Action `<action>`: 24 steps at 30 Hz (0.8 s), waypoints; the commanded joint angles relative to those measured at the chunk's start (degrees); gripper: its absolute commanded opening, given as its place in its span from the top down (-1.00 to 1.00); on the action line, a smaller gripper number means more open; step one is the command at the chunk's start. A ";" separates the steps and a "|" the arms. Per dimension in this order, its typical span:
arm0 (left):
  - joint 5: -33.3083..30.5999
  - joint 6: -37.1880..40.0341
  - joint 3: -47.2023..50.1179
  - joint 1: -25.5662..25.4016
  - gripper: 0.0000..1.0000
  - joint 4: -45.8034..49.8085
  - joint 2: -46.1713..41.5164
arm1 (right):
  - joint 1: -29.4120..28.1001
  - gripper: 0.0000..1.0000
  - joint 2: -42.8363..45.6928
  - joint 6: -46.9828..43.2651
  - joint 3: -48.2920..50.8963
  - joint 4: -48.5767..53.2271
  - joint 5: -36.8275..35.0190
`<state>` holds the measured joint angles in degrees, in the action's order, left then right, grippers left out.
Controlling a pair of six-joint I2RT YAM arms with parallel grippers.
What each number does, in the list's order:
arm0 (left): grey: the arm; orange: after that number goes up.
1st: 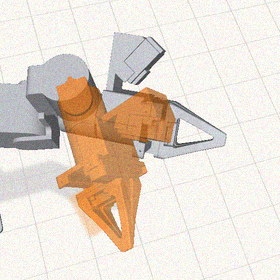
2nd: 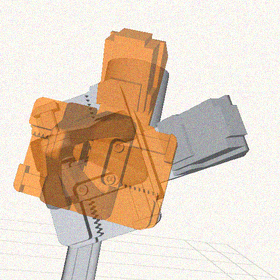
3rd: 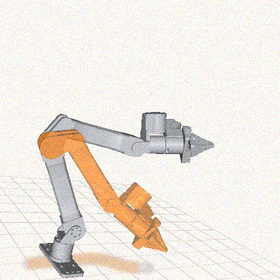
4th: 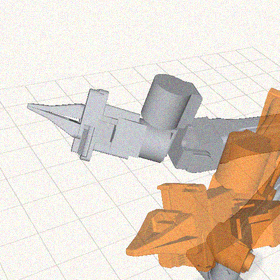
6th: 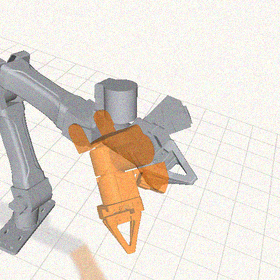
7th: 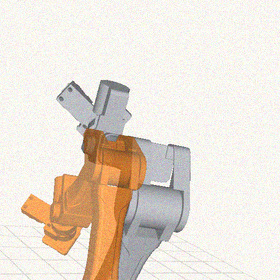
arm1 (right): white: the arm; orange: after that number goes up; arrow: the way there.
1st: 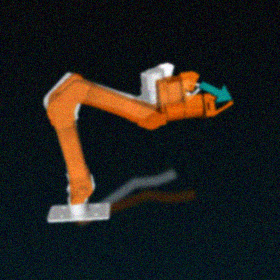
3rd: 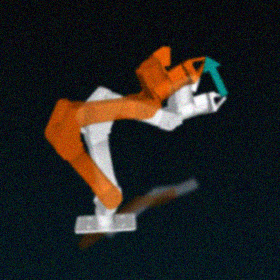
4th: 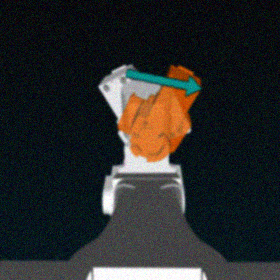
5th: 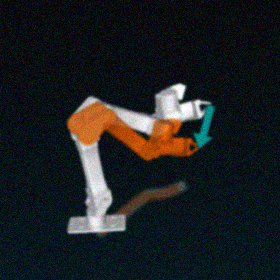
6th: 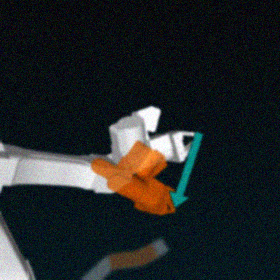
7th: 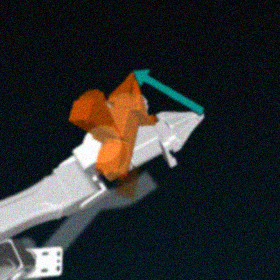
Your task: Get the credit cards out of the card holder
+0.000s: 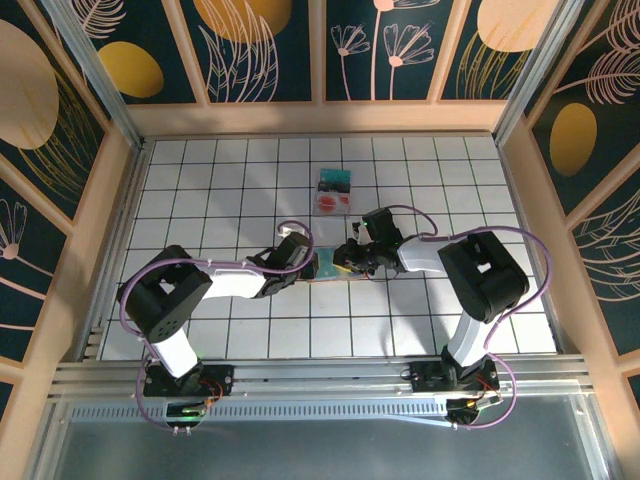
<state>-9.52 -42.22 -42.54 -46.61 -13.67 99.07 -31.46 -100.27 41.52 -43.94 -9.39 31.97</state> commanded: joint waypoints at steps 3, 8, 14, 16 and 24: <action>1.96 0.91 -0.17 -0.15 0.42 3.15 1.83 | -0.24 0.62 2.36 1.52 1.01 -5.38 3.36; 1.78 0.96 -0.08 -0.15 0.41 3.39 1.56 | 1.63 0.62 3.36 2.06 1.54 -6.69 3.45; 1.52 1.08 -0.10 -0.15 0.39 3.65 1.37 | 1.94 0.62 3.35 2.44 2.06 -7.67 3.41; 1.61 1.06 -0.15 -0.11 0.39 3.70 1.38 | 1.89 0.62 3.07 2.68 2.11 -8.06 3.72; 1.34 0.89 -0.41 -0.15 0.23 4.33 -0.47 | 1.93 0.59 2.66 1.76 2.04 -4.72 1.33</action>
<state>-9.26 -41.98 -42.63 -46.46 -13.17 99.04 -29.93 -98.39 43.83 -42.41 -15.64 34.35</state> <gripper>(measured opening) 0.373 0.205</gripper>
